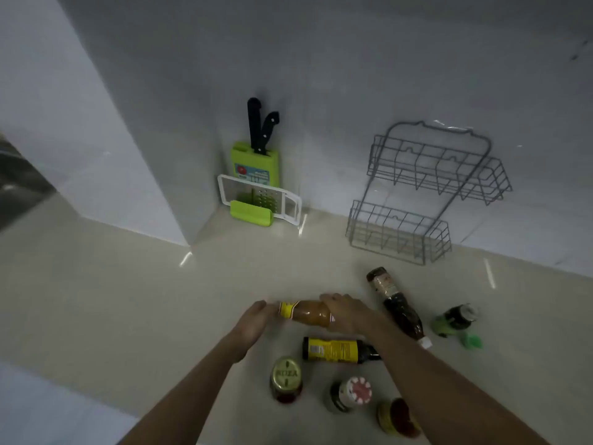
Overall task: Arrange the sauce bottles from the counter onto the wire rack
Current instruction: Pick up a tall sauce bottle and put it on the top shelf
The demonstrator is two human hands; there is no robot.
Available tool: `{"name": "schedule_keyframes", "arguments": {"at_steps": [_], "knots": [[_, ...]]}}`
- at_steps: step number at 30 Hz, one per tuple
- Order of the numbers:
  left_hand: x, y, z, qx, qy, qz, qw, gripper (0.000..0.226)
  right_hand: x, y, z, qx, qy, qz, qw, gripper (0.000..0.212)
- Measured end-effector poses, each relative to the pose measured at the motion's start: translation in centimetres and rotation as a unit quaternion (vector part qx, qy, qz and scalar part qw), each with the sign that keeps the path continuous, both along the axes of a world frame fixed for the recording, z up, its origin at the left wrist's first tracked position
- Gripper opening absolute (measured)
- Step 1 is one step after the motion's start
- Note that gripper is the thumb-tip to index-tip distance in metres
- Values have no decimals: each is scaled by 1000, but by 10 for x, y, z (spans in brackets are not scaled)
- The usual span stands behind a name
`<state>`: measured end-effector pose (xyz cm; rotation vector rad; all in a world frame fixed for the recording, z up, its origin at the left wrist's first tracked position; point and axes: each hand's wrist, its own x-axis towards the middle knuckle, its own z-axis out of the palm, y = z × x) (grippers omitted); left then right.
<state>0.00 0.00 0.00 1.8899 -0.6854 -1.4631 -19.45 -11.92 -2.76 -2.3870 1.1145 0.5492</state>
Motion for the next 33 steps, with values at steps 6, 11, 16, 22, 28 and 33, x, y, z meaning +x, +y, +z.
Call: {"name": "schedule_keyframes", "arguments": {"at_steps": [6, 11, 16, 22, 28, 33], "knots": [[9, -8, -16, -23, -10, 37, 999, 38, 1, -4, -9, -20, 3, -9, 1000, 70], [23, -31, -17, -48, -61, 81, 994, 22, -11, -15, 4, 45, -145, -122, 981, 60], [3, -89, 8, -113, -42, 60, 991, 20, -20, -31, 83, 63, -428, -320, 843, 51], [-46, -177, 83, -262, 0, 31, 965, 29, -29, -76, 193, -14, -701, -408, 585, 49], [-84, -229, 143, -312, 19, -57, 948, 56, -24, -143, 233, -120, -752, -475, 441, 71], [-97, -243, 144, -271, 54, -71, 958, 67, -12, -175, 226, -162, -694, -479, 513, 68]]}}
